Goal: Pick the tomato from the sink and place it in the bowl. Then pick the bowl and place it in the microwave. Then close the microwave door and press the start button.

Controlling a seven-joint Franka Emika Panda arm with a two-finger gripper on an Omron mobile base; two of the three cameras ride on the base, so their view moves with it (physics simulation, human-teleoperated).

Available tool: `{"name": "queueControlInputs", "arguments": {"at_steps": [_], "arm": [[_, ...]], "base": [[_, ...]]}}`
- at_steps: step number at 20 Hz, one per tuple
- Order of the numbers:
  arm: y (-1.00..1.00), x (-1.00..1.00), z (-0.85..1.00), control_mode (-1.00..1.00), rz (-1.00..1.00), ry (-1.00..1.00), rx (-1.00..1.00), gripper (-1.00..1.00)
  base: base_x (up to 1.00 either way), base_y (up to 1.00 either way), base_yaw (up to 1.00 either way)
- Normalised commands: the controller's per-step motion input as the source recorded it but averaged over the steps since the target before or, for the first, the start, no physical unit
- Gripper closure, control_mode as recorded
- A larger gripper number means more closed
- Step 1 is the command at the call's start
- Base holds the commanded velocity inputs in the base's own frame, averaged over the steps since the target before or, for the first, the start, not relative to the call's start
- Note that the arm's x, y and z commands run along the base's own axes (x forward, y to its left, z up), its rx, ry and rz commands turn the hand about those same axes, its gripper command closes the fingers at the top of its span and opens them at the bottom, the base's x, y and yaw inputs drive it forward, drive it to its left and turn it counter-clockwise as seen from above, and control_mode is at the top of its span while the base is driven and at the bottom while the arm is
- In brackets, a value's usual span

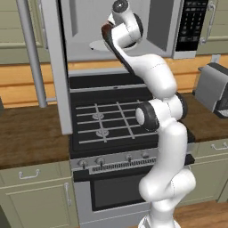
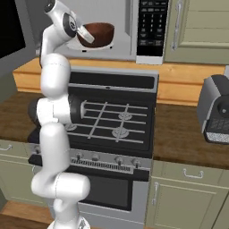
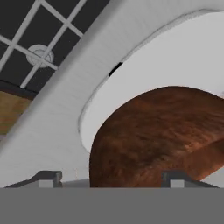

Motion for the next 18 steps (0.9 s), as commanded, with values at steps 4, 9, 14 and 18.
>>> {"name": "queueControlInputs", "arguments": {"at_steps": [4,9,14,18], "arm": [[0.00,-1.00,-0.05,-1.00,0.04,-0.02,0.00,-1.00],[0.00,-1.00,-0.64,-1.00,0.02,0.07,0.00,-1.00],[0.00,-1.00,-0.61,-1.00,0.04,0.10,0.00,-1.00],[0.00,-1.00,-0.55,-1.00,0.07,0.08,0.00,-1.00]], "base": [[0.00,0.00,0.00],[0.00,0.00,0.00],[0.00,0.00,0.00],[0.00,0.00,0.00]]}}
